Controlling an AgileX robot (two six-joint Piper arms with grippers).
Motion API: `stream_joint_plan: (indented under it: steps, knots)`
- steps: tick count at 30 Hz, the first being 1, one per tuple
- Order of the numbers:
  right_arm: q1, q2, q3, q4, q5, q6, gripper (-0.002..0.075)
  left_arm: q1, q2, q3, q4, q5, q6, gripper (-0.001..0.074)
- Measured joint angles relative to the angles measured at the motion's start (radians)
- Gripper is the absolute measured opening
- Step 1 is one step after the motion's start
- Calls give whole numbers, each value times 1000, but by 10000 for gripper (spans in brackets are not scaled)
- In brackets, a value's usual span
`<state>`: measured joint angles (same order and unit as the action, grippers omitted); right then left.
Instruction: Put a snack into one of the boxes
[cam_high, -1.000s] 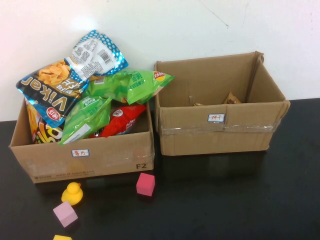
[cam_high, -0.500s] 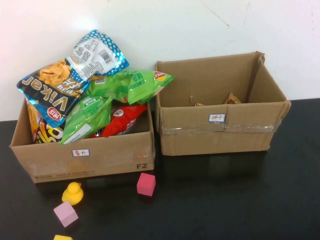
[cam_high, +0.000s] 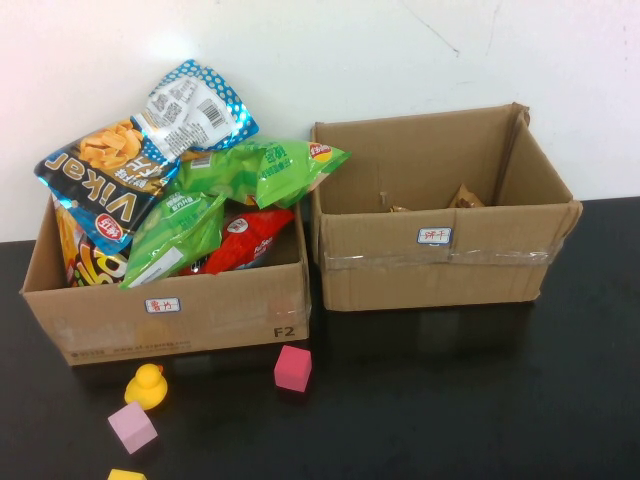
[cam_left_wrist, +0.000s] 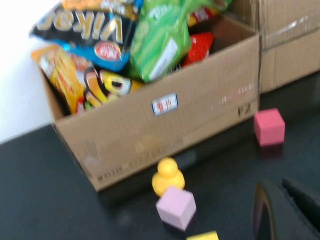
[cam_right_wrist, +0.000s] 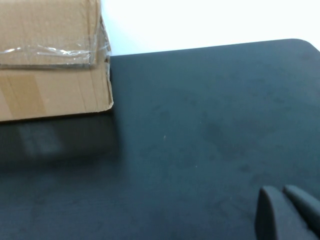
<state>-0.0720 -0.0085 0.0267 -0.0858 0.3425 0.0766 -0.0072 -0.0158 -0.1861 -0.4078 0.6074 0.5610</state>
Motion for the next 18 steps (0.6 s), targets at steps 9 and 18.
stream_joint_plan:
  steps: [9,18]
  knots:
    - [0,0,0,0,0,0,-1,0,0,115,83,-79,11,-1]
    - [0,0,0,-2,1,0,-1,0,0,210,254,-332,-375,-1]
